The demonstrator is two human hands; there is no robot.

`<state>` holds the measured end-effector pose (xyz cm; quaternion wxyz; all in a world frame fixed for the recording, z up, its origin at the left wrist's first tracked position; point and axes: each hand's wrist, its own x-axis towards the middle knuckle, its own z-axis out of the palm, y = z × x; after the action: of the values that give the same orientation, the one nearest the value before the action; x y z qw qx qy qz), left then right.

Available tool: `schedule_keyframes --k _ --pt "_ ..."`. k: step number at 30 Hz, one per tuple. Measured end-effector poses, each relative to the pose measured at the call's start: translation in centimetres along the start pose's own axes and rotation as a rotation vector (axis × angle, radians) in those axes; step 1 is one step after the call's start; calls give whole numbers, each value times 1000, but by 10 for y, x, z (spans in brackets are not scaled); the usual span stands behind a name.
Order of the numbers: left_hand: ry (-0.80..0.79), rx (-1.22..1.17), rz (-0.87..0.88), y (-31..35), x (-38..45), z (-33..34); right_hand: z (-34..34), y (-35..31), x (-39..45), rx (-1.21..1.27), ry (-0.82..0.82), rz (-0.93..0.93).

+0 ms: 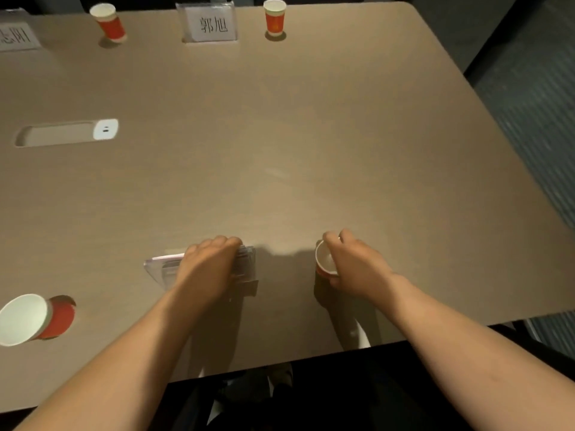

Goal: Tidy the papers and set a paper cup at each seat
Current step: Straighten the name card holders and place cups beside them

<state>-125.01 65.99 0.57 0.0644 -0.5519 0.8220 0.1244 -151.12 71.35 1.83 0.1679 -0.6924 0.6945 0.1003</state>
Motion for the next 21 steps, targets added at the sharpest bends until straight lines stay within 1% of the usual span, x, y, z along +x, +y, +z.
schedule_keyframes --k 1,3,7,8,12,21 --pt "16 0 -9 2 1 1 -1 2 6 4 22 38" --pt "56 26 -13 4 3 4 -4 2 13 24 0 70" --pt "63 51 -40 7 2 5 -2 3 10 -29 -36 -93" --pt "69 51 -38 7 2 5 0 5 10 -38 -36 -105" --pt "78 33 -26 6 1 6 -1 9 12 51 -66 24" --pt "62 31 -4 6 -1 6 -7 8 23 42 -162 82"
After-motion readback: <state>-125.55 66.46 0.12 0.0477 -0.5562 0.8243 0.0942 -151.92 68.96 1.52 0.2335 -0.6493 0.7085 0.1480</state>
